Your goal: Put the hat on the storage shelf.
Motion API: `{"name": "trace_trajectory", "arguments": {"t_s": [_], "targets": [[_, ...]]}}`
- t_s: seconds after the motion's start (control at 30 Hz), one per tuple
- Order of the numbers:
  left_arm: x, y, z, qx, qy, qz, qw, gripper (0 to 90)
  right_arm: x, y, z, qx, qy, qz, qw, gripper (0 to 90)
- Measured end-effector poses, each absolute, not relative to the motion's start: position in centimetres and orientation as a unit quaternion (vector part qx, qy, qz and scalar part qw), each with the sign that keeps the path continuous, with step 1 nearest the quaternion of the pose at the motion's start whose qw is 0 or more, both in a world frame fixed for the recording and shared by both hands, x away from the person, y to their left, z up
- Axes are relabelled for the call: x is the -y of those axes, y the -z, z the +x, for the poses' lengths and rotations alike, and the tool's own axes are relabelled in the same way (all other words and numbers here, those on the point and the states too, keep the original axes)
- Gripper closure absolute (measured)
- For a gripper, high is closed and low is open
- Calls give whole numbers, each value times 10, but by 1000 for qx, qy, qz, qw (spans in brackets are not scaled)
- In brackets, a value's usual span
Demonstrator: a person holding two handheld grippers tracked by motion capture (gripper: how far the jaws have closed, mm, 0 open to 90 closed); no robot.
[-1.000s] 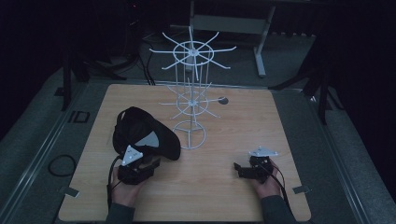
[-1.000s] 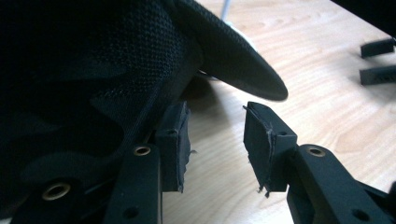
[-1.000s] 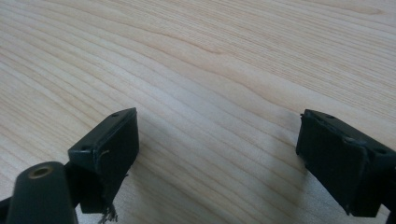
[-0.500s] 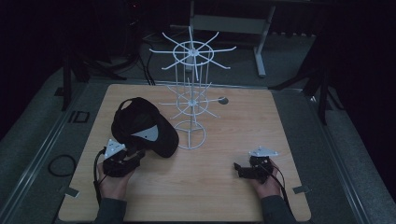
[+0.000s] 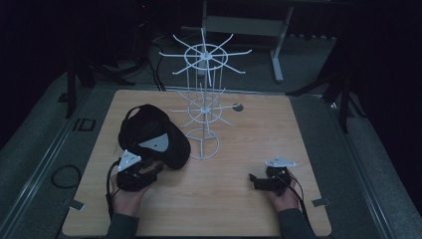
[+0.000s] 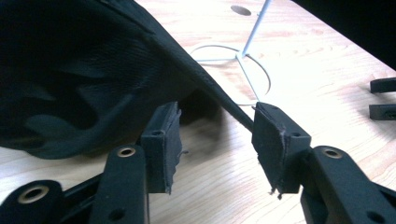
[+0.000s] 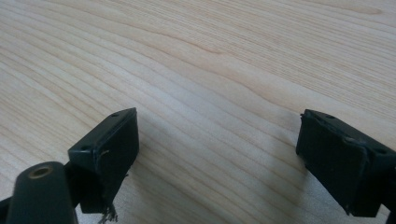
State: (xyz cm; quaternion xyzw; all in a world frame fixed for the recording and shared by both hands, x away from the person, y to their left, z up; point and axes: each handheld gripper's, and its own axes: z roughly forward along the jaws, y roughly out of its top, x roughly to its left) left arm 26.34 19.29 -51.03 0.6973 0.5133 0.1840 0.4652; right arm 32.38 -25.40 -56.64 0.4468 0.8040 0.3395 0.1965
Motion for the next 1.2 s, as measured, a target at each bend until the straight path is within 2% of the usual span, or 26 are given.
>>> {"name": "trace_trajectory", "arguments": {"t_s": [0.43, 0.77, 0.83, 0.9, 1.2], "targets": [[-160, 526, 286, -522, -151, 714, 442, 499, 254, 566, 324, -804, -339, 447, 196, 130], [-153, 533, 298, -546, -139, 693, 449, 505, 254, 566, 324, -804, -340, 448, 196, 130], [-153, 533, 299, -550, -138, 691, 448, 534, 254, 566, 324, -803, -340, 448, 196, 130], [-154, 532, 298, -550, -141, 691, 447, 605, 254, 566, 324, -804, -340, 448, 196, 130], [-174, 528, 295, -564, -146, 679, 446, 703, 254, 566, 324, -804, -340, 448, 196, 130]]}}
